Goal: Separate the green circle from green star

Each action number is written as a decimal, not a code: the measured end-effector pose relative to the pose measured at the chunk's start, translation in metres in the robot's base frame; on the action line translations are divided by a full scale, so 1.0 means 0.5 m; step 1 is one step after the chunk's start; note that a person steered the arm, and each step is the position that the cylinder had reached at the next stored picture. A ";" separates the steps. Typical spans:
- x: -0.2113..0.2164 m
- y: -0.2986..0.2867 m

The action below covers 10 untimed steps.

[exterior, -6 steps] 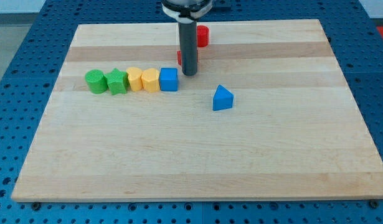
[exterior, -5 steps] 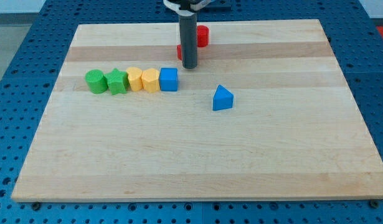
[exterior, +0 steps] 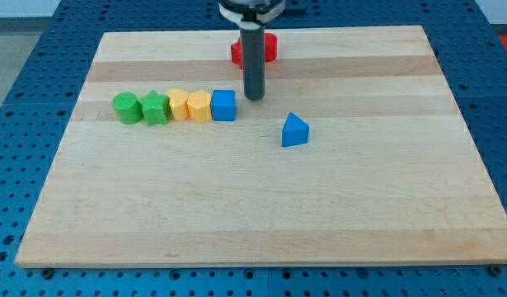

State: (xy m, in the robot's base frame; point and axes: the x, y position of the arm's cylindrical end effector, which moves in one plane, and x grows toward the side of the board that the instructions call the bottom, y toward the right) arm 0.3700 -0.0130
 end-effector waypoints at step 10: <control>0.032 -0.393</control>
